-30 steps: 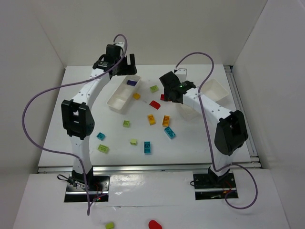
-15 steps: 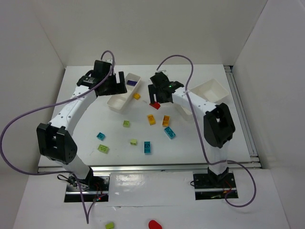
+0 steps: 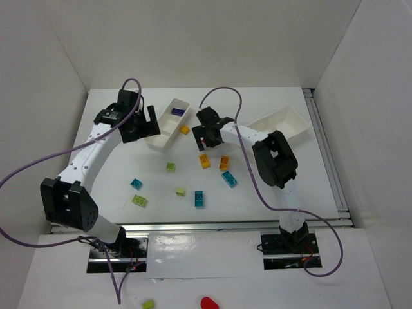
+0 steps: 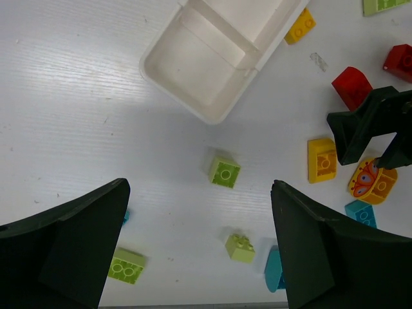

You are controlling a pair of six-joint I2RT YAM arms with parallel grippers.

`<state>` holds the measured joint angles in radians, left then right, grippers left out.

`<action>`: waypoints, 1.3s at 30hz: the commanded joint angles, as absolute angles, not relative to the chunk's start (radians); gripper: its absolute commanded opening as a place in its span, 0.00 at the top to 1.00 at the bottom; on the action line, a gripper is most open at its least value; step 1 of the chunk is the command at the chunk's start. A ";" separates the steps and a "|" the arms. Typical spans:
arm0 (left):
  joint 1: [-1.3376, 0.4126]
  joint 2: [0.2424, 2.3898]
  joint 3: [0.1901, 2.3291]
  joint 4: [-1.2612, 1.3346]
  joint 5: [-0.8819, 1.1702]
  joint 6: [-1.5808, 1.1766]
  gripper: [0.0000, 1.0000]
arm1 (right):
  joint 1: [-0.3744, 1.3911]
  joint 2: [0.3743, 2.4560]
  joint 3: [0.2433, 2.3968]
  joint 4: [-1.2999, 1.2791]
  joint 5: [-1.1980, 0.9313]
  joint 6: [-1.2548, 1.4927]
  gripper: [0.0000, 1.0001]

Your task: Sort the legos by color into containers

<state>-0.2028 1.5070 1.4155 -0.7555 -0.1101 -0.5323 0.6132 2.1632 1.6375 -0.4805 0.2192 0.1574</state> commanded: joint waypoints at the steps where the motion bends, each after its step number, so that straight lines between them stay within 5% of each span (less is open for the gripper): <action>1: -0.169 1.468 1.404 -0.758 -0.106 -0.549 0.00 | 0.583 2.184 1.684 -0.390 0.186 0.117 0.06; 10: -0.149 1.468 1.434 -0.758 -0.106 -0.517 0.00 | 0.555 2.266 1.744 -0.366 0.095 0.075 0.20; 18: -0.120 1.486 1.454 -0.767 -0.106 -0.488 0.00 | 0.575 2.194 1.718 -0.351 0.065 0.075 0.55; 22: -0.078 1.497 1.488 -0.776 -0.115 -0.479 0.00 | 0.612 2.134 1.739 -0.351 0.019 0.075 0.62; 39: 0.087 1.465 1.428 -0.787 0.035 -0.517 0.00 | 0.738 2.422 2.282 -0.321 0.034 0.075 0.64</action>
<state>0.0830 1.4963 1.4376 -0.7788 -0.0025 -0.5045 0.7494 2.3306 2.2150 -0.3573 0.0055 0.0834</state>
